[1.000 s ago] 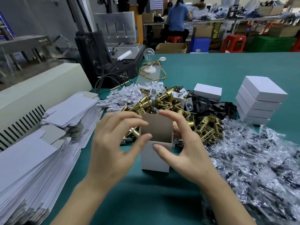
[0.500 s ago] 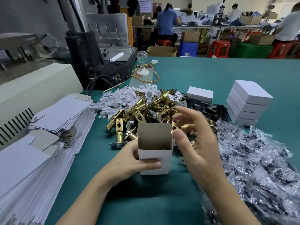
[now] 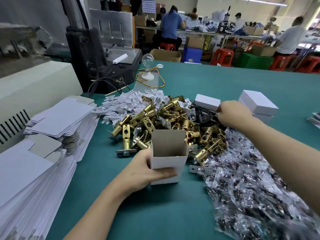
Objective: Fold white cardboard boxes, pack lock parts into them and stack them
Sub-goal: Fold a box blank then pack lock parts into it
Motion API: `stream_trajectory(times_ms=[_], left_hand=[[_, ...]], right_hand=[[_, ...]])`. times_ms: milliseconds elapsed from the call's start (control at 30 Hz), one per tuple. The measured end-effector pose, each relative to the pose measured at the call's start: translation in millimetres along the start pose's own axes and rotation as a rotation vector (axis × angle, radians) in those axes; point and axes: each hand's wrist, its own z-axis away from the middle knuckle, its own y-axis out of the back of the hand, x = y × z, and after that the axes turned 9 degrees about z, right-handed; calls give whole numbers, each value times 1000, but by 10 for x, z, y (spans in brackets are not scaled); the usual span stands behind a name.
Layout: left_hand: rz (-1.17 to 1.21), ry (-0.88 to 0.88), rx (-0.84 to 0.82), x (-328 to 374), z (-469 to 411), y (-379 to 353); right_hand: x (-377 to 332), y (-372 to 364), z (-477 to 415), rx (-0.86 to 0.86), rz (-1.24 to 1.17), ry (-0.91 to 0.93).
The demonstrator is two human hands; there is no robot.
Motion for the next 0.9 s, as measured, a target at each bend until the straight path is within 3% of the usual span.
stream_trajectory(times_ms=[300,533,767,900], left_hand=[[-10,5,-30,-35,-16,47],[1,5,-20,-54,-26,56],[17,7,-1,-73,-29,54],[28,-13,29,-70,-20,39]], right_hand=[[45,-377,-182,-18,115,91],[125,-382,-245,17,-33,120],[61,180,3,220,-553,57],[-101,559,453,-28,-1251,46]])
